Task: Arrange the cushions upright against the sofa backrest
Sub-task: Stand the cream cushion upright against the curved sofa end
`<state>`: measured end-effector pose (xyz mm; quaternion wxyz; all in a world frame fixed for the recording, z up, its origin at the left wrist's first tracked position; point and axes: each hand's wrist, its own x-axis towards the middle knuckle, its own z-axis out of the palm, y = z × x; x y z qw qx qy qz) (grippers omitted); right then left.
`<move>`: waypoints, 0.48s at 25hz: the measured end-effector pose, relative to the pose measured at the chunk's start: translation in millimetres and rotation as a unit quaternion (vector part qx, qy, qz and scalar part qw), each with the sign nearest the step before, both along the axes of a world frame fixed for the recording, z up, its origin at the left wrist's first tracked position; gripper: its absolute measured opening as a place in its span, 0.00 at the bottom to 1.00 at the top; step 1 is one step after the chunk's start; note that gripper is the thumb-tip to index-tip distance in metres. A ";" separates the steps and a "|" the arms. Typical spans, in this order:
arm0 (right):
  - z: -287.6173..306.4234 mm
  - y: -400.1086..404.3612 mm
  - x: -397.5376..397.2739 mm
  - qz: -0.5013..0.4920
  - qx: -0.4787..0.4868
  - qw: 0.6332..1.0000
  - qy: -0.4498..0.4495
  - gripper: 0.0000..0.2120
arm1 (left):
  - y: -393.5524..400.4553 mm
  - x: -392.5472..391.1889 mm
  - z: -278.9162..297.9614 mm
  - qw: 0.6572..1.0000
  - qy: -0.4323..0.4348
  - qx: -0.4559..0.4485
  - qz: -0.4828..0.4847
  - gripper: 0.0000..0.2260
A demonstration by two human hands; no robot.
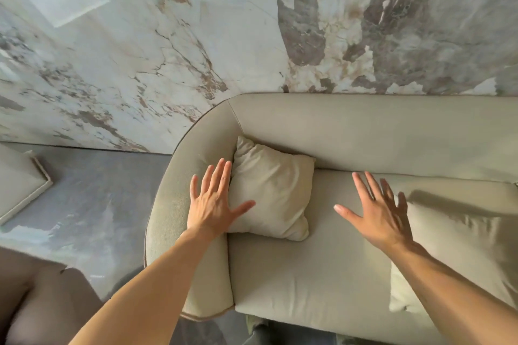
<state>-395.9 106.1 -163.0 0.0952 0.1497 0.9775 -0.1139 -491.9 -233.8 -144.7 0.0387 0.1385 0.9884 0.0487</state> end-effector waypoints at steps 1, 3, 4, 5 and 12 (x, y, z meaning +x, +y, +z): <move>-7.1 -9.2 -2.7 -0.013 -0.010 1.000 -0.007 0.47 | -6.1 -10.0 -9.1 1.000 -0.003 0.004 -0.001 0.48; -24.1 -22.0 -9.8 -0.034 -0.030 0.999 -0.028 0.45 | -15.5 -27.7 -30.7 1.000 -0.013 0.008 -0.001 0.48; -34.9 -25.4 -14.5 -0.040 -0.041 0.998 -0.040 0.44 | -19.4 -35.1 -42.4 1.000 -0.017 0.013 0.000 0.47; -48.9 -27.5 -23.2 -0.039 -0.055 0.997 -0.047 0.44 | -22.7 -43.5 -57.5 1.000 -0.018 0.017 0.005 0.47; -199.9 -25.1 -109.9 -0.066 -0.185 0.975 -0.107 0.47 | -11.9 -105.0 -185.9 0.996 -0.065 0.045 0.047 0.46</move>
